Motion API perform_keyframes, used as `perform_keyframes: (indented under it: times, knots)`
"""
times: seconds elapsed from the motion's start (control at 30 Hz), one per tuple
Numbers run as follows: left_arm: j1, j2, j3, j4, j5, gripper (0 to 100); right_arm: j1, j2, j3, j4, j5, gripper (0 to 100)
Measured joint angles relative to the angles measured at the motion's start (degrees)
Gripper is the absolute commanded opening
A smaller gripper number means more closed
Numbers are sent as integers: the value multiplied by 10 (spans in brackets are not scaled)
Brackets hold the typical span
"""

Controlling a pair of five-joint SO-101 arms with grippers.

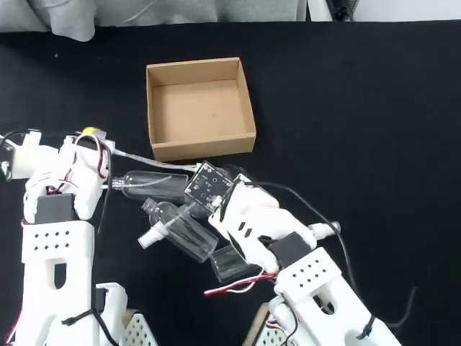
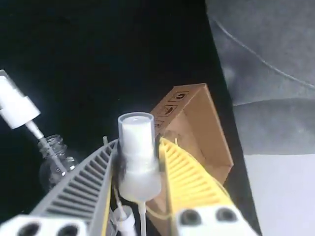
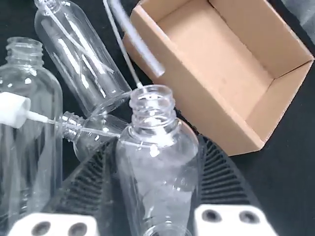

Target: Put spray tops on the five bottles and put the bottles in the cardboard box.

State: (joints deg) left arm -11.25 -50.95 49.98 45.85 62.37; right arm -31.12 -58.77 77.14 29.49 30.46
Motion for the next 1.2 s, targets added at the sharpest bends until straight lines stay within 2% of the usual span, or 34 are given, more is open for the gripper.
perform_keyframes:
  times: [0.2,0.63,1.2]
  knots:
    - [0,-11,0,13,-4,28,0,0,11,-21,0,123]
    - [0,-197,38,21,-4,28,0,0,11,-25,4,123]
    - [0,-212,77,21,-40,28,0,0,11,-26,24,123]
